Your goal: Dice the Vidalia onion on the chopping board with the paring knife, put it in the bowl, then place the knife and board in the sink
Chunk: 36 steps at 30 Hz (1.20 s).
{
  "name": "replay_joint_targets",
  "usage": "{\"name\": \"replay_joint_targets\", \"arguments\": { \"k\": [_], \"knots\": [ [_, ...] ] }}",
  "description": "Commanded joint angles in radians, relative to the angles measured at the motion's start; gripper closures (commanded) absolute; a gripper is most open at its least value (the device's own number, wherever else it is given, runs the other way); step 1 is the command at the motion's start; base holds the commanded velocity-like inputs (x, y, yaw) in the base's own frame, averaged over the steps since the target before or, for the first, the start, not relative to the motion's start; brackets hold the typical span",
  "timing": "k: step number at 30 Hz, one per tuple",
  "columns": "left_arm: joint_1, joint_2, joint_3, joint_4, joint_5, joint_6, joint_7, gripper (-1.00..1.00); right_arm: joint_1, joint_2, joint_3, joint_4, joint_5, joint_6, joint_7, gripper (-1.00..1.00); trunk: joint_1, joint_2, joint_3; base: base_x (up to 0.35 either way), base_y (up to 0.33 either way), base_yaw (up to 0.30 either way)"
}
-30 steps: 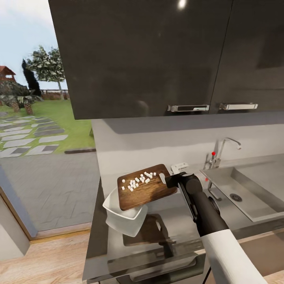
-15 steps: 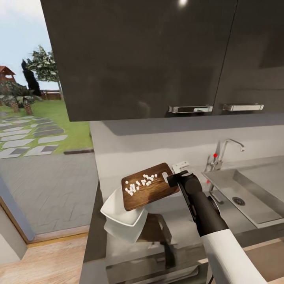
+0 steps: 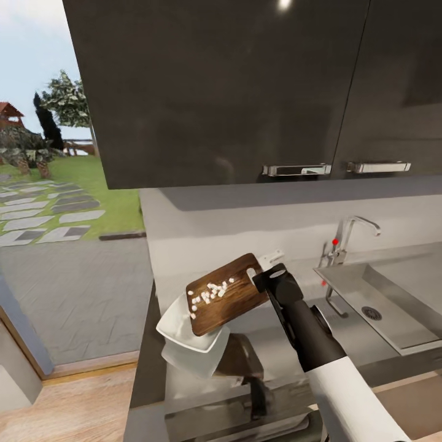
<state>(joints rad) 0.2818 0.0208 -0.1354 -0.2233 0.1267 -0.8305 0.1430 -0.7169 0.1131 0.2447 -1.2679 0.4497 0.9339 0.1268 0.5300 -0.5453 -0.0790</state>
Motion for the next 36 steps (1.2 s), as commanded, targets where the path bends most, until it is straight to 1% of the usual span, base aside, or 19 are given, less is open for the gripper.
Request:
{"name": "replay_joint_targets", "arguments": {
  "k": [1, 4, 17, 19, 21, 22, 24, 26, 29, 36],
  "knots": [
    [0.0, 0.001, -0.009, -0.002, 0.01, -0.001, 0.003, -1.0, -0.001, 0.006, 0.001, -0.001, 0.016, 0.005, 0.01, 1.0, 0.0, -0.002, -0.002, 0.0, 0.0, 0.0],
    [0.0, 0.001, -0.009, -0.002, 0.01, -0.001, 0.003, -1.0, -0.001, 0.017, 0.001, -0.002, 0.036, 0.005, 0.011, 1.0, 0.0, -0.002, -0.002, 0.0, 0.0, 0.0],
    [0.0, 0.001, -0.009, -0.002, 0.01, -0.001, 0.003, -1.0, -0.002, 0.019, 0.001, -0.002, 0.044, 0.005, 0.009, 1.0, 0.0, -0.002, -0.002, 0.0, 0.0, 0.0],
    [0.0, 0.001, -0.009, -0.002, 0.01, -0.001, 0.003, -1.0, -0.003, 0.02, 0.001, -0.002, 0.062, 0.005, 0.008, 1.0, 0.0, -0.002, -0.002, 0.0, 0.0, 0.0],
    [0.0, 0.001, -0.009, -0.002, 0.01, -0.001, 0.003, -1.0, -0.004, 0.025, 0.001, -0.002, 0.092, 0.006, 0.008, 1.0, 0.0, -0.002, -0.002, 0.0, 0.0, 0.0],
    [0.0, 0.001, -0.009, -0.002, 0.01, -0.001, 0.003, -1.0, -0.005, 0.037, 0.001, -0.002, 0.114, 0.006, 0.008, 1.0, 0.0, -0.002, -0.002, 0.0, 0.0, 0.0],
    [0.0, 0.001, -0.009, -0.002, 0.01, -0.001, 0.003, -1.0, -0.005, 0.054, 0.001, -0.002, 0.14, 0.006, 0.008, 1.0, 0.0, -0.002, -0.002, 0.0, 0.0, 0.0],
    [0.0, 0.001, -0.009, -0.002, 0.01, -0.001, 0.003, -1.0, -0.006, 0.061, 0.001, -0.002, 0.165, 0.006, 0.008, 1.0, 0.0, -0.002, -0.002, 0.0, 0.0, 0.0],
    [0.0, 0.001, -0.009, -0.002, 0.01, -0.001, 0.003, -1.0, -0.006, 0.061, 0.001, -0.002, 0.173, 0.006, 0.008, 1.0, 0.0, -0.002, -0.002, 0.0, 0.0, 0.0],
    [0.0, 0.001, -0.009, -0.002, 0.01, 0.0, 0.003, -1.0, -0.006, 0.061, 0.001, -0.002, 0.175, 0.006, 0.008, 1.0, 0.0, -0.002, -0.002, 0.0, 0.0, 0.0]
  ]
}}
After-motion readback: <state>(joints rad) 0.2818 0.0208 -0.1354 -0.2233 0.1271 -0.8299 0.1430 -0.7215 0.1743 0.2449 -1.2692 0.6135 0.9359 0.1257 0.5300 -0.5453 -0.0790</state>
